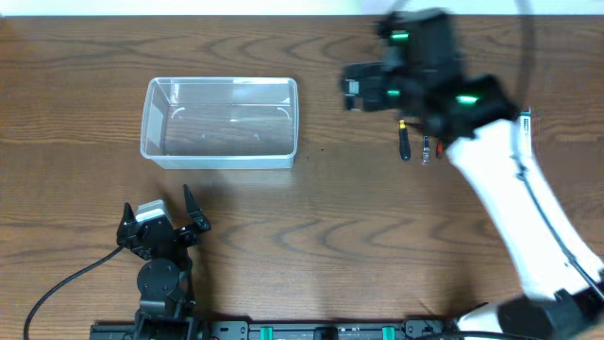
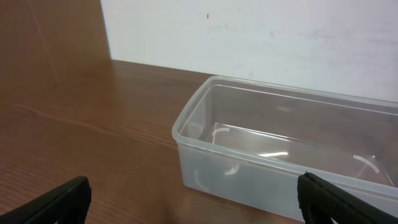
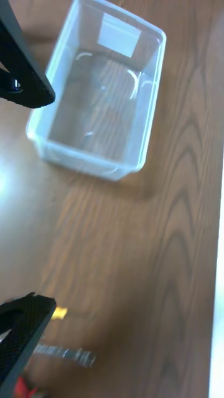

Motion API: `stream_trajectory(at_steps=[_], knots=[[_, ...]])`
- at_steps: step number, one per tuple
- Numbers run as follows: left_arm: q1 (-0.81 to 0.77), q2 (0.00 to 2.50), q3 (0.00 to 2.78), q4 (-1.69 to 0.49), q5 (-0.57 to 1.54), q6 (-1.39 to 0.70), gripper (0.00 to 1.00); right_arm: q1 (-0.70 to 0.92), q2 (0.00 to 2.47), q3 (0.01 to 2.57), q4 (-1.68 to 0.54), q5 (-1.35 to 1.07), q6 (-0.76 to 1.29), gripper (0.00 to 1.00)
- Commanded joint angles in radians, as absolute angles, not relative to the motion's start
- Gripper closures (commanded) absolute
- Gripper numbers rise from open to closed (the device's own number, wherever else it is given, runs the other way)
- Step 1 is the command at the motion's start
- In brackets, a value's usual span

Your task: Pack container

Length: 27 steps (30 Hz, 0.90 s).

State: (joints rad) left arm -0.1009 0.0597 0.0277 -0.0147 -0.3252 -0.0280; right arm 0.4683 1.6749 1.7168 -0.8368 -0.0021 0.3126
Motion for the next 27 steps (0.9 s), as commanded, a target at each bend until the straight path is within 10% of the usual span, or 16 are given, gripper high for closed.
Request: stream_trajectory(at_steps=[1,19,27], knots=[[-0.099,0.057,0.004,-0.041,-0.342,-0.027,0.02,0.496,1.781,1.757,-0.820,0.110,0.450,0.04],[-0.099,0.057,0.004,-0.041,-0.341,-0.027,0.02,0.635,2.101,1.765,-0.713,0.118,0.513,0.17],[-0.099,0.057,0.004,-0.041,-0.341,-0.027,0.02,0.635,2.189,1.765,-0.784,0.125,0.553,0.44]])
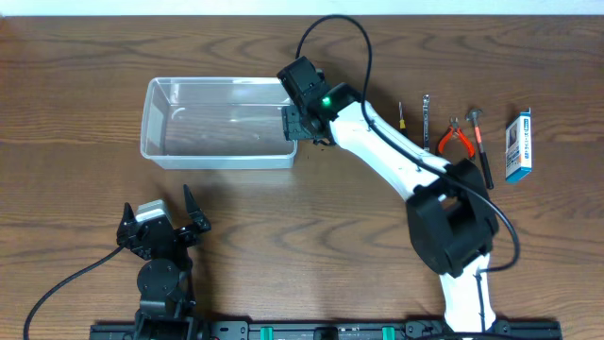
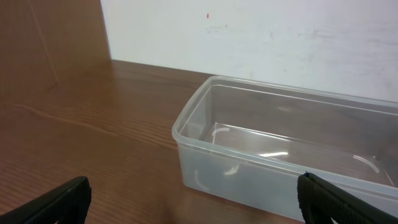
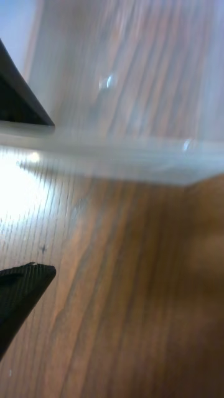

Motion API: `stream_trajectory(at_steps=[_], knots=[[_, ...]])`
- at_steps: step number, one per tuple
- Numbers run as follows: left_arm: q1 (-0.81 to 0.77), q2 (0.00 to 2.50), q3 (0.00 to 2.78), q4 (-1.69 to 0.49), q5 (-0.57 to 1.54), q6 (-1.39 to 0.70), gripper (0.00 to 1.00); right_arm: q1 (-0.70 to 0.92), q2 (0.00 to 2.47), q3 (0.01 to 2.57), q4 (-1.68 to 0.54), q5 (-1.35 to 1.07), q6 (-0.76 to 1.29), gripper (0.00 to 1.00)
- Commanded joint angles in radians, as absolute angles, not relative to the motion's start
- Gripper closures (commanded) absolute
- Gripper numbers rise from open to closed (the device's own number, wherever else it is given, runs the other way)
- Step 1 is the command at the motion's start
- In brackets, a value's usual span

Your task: Pack container

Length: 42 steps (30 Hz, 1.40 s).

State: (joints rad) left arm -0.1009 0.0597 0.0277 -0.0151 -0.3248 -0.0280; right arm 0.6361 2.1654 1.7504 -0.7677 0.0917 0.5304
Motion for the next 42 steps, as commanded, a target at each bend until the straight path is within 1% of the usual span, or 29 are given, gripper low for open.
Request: stream_trajectory(at_steps=[1,2,4,7,8,14,22,25,27,30,31,33,35,36,39,42], knots=[[-0.099,0.057,0.004,-0.041,-0.342,-0.027,0.02,0.633,2.189,1.765,-0.795,0.125,0.553,0.47],[-0.099,0.057,0.004,-0.041,-0.341,-0.027,0.02,0.631,2.189,1.765,-0.807,0.128,0.553,0.49],[-0.099,0.057,0.004,-0.041,-0.342,-0.027,0.02,0.625,2.188,1.765,-0.836,0.144,0.554,0.51],[-0.099,0.057,0.004,-0.041,-0.342,-0.026,0.02,0.609,2.188,1.765,-0.909,0.179,0.572,0.43],[-0.099,0.057,0.004,-0.041,-0.342,-0.027,0.02,0.601,2.188,1.765,-0.938,0.189,0.572,0.42],[-0.099,0.057,0.004,-0.041,-0.342,-0.027,0.02,0.546,2.188,1.765,-1.050,0.263,0.568,0.43],[-0.099,0.057,0.004,-0.041,-0.341,-0.027,0.02,0.440,2.188,1.765,-1.101,0.282,0.490,0.43],[-0.099,0.057,0.004,-0.041,-0.341,-0.027,0.02,0.421,2.180,1.765,-1.103,0.252,0.444,0.40],[-0.099,0.057,0.004,-0.041,-0.341,-0.027,0.02,0.418,2.154,1.766,-1.086,0.233,0.401,0.36],[-0.099,0.057,0.004,-0.041,-0.342,-0.026,0.02,0.418,2.062,1.770,-1.052,0.205,0.358,0.23],[-0.099,0.057,0.004,-0.041,-0.341,-0.027,0.02,0.418,2.018,1.770,-1.034,0.189,0.339,0.21],[-0.099,0.057,0.004,-0.041,-0.342,-0.027,0.02,0.416,1.918,1.770,-0.999,0.183,0.321,0.10],[-0.099,0.057,0.004,-0.041,-0.342,-0.027,0.02,0.404,1.821,1.770,-0.975,0.187,0.297,0.03],[-0.099,0.057,0.004,-0.041,-0.341,-0.027,0.02,0.390,1.771,1.770,-0.971,0.206,0.294,0.01],[-0.099,0.057,0.004,-0.041,-0.342,-0.027,0.02,0.315,1.663,1.770,-0.989,0.308,0.286,0.01],[-0.099,0.057,0.004,-0.041,-0.341,-0.027,0.02,0.192,1.616,1.770,-1.028,0.400,0.250,0.01]])
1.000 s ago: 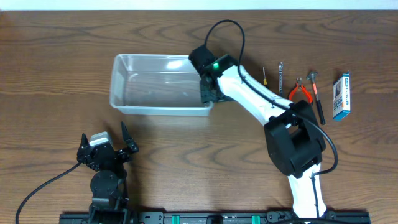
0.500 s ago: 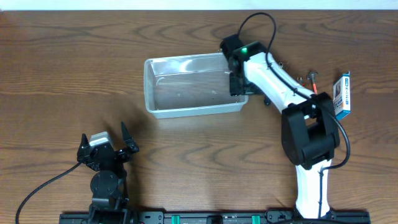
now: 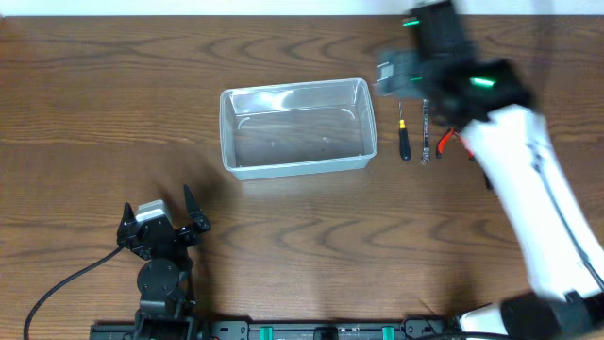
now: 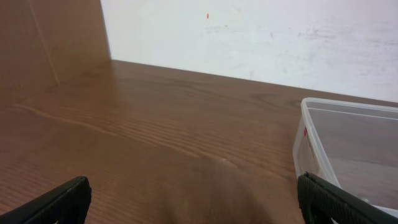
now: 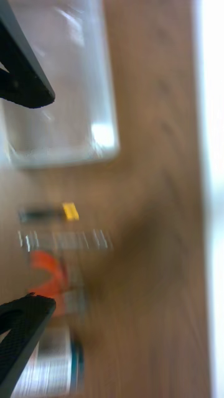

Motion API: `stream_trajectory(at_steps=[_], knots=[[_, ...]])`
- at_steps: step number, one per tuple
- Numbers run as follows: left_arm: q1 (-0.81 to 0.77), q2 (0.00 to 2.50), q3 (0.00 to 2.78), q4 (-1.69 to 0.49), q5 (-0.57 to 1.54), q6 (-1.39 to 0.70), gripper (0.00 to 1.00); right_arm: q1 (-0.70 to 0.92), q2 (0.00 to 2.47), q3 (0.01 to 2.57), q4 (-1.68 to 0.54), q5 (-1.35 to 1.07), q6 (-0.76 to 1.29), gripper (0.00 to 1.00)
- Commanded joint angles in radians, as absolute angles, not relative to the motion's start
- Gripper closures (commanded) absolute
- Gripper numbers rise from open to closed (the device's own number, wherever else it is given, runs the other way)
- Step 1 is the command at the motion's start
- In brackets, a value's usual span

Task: Pack container
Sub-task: 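Move the right gripper to the blue box and grasp it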

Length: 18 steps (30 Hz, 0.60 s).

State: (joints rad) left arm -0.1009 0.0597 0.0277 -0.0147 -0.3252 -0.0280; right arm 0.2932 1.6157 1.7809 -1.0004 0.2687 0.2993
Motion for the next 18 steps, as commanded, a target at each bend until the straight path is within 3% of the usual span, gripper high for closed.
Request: stream_trajectory(at_steps=[1,5,9,12,18], knots=[[-0.099,0.057,0.004,-0.041,-0.342,-0.027,0.02,0.140,1.615,1.770,-1.042,0.416,0.241,0.01],[-0.099,0.057,0.004,-0.041,-0.341,-0.027,0.02,-0.084,1.653,1.748,-1.041,0.371,0.223,0.01],[-0.099,0.057,0.004,-0.041,-0.341,-0.027,0.02,-0.282,1.757,1.729,-1.023,0.103,0.141,0.01],[-0.099,0.057,0.004,-0.041,-0.342,-0.027,0.02,-0.352,1.847,1.729,-1.026,-0.026,0.087,0.03],[-0.099,0.057,0.004,-0.041,-0.342,-0.027,0.02,-0.395,1.990,1.729,-1.039,-0.023,0.038,0.04]])
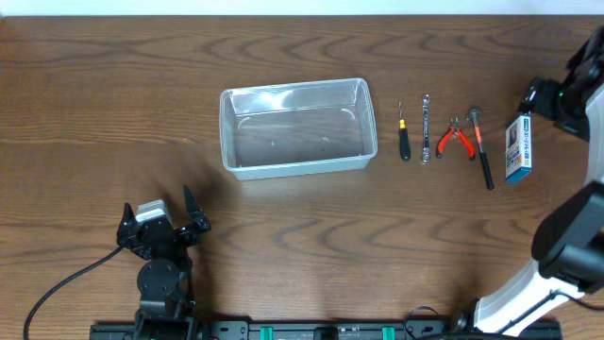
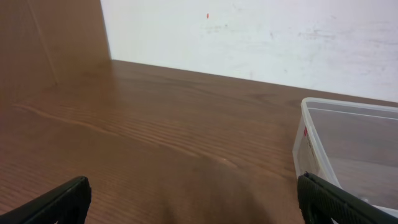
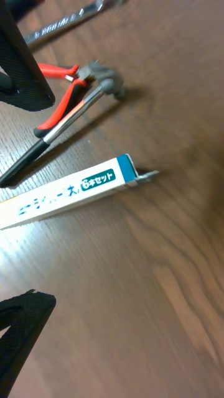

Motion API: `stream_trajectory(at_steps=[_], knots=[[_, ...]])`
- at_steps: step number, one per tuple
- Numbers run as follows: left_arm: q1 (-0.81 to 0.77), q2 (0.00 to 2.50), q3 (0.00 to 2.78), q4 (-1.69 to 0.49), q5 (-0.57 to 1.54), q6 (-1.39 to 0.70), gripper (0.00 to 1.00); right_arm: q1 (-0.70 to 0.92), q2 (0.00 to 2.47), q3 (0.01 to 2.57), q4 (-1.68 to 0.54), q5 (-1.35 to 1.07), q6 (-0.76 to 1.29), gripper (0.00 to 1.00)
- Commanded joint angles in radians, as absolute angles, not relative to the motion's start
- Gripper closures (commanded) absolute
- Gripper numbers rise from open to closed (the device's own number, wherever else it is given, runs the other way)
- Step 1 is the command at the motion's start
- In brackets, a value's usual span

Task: Pack container
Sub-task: 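Move the right gripper to the blue box and grasp it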

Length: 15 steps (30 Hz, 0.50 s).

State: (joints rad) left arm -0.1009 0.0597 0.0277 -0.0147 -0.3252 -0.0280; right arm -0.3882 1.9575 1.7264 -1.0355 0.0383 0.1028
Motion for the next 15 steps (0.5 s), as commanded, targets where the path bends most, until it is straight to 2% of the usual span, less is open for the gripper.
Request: stream_trajectory(at_steps=[1,10,13,15], knots=[[-0.099,0.057,0.004,-0.041,-0.342,-0.027,0.02,-0.398,2.010,1.729,-1.040,-0.024,0.027,0.05],[-0.099,0.057,0.004,-0.041,-0.342,-0.027,0.02,-0.390,2.148,1.724,-1.052,0.027,0.098,0.12],[-0.099,0.057,0.004,-0.041,-0.342,-0.027,0.02,-0.392,2.182,1.724,-1.047,0.030,0.107,0.20],[-0.099,0.057,0.004,-0.041,-0.342,-0.027,0.02,-0.392,2.193,1.724,-1.047,0.030,0.123,0.33]])
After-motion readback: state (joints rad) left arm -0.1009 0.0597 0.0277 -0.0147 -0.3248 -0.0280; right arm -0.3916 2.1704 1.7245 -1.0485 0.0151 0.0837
